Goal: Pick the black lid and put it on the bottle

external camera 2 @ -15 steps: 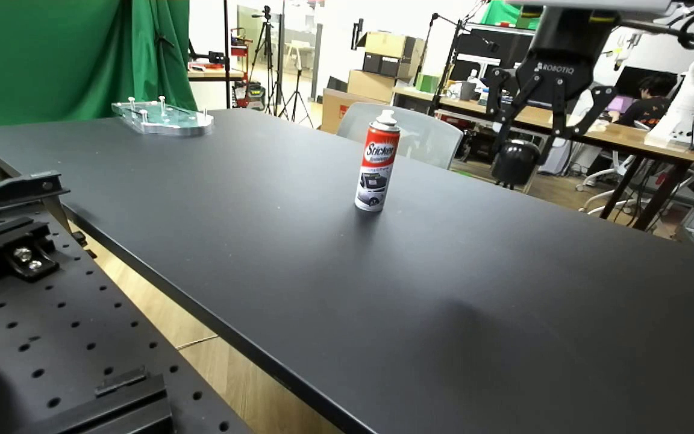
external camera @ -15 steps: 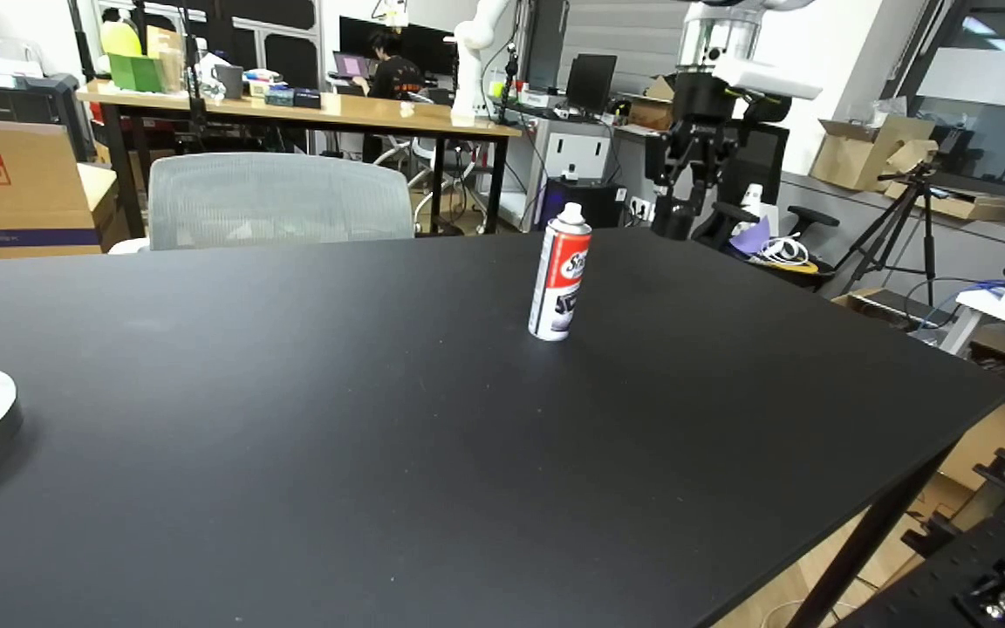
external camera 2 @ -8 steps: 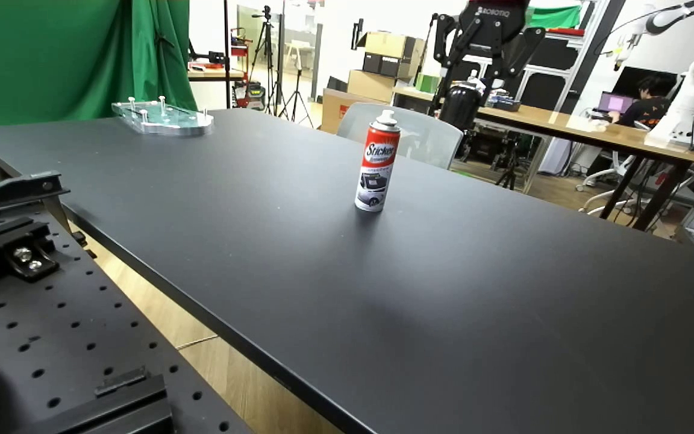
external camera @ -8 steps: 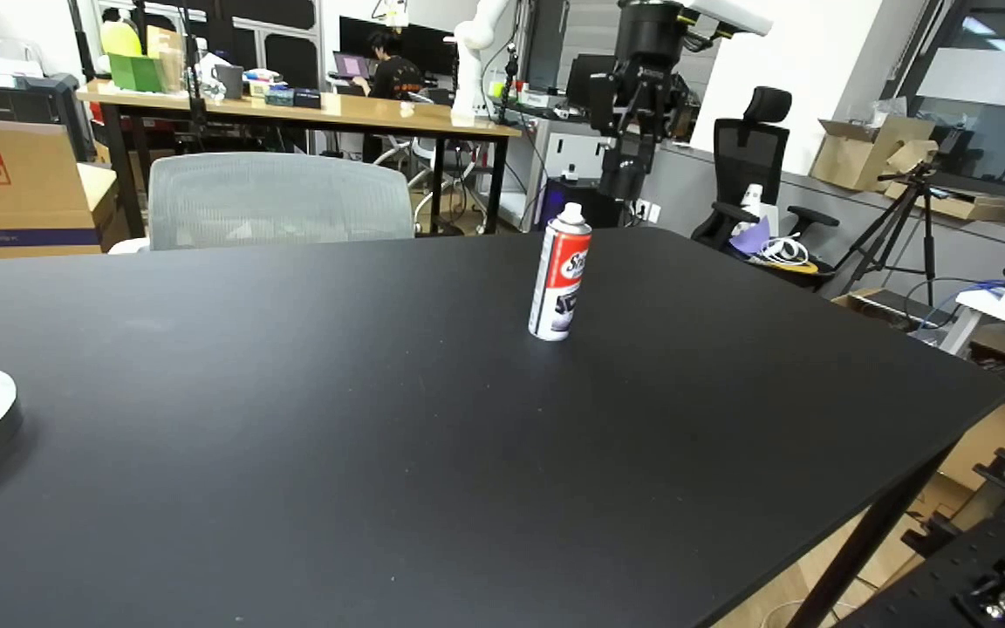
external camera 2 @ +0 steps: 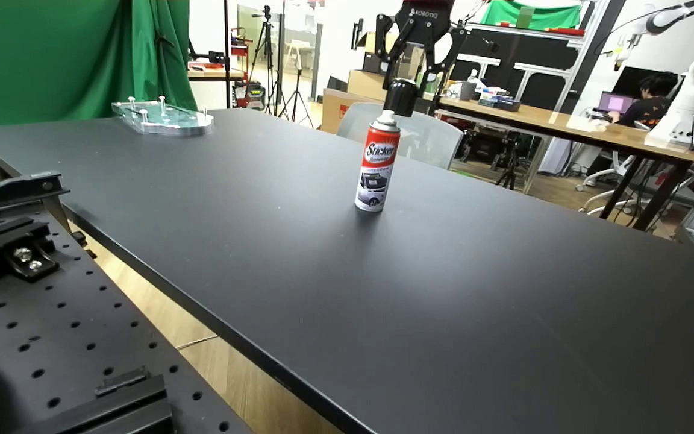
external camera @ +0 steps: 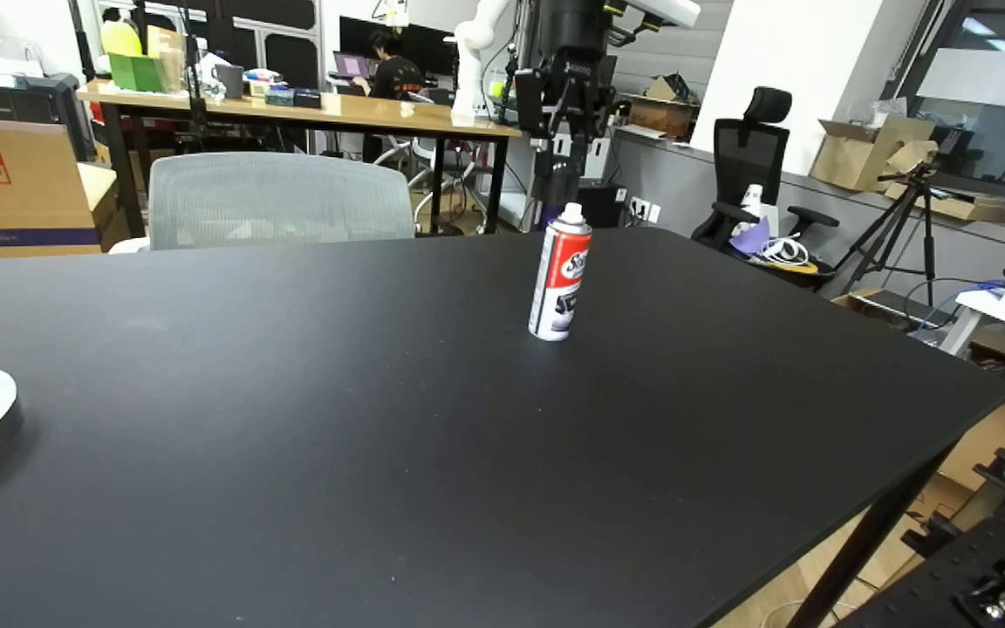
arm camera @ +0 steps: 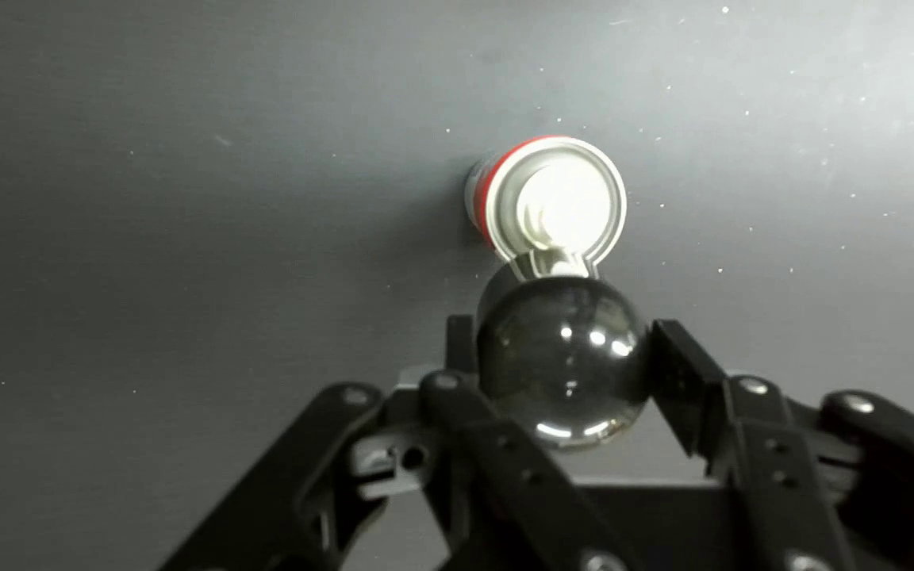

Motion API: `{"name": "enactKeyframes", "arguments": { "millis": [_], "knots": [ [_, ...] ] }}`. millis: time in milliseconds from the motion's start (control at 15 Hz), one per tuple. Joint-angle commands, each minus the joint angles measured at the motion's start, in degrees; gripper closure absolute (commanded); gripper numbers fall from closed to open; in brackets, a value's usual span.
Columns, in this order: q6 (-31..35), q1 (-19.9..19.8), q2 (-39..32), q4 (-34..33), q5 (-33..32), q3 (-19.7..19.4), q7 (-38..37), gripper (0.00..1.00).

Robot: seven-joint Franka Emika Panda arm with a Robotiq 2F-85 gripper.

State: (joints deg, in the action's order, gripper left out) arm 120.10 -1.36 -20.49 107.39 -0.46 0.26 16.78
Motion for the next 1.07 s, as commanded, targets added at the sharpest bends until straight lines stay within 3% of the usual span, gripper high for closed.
{"name": "enactKeyframes", "arguments": {
  "millis": [0,67,133,267,333,1000],
  "knots": [
    [-1.2,0.8,0.9,-0.1,-2.0,0.3,-2.6,0.68],
    [-1.1,0.8,1.1,0.1,-2.1,0.2,-2.9,0.68],
    [-0.1,0.3,0.0,-0.1,-1.1,0.7,-0.7,0.43],
    [-0.1,0.4,0.0,-0.1,-1.1,0.7,-0.9,0.43],
    [-0.1,0.3,0.0,-0.1,-1.1,0.6,-0.9,0.68],
    [-3.6,0.0,5.0,2.1,-7.7,-1.1,-1.7,0.68]
  ]
}}
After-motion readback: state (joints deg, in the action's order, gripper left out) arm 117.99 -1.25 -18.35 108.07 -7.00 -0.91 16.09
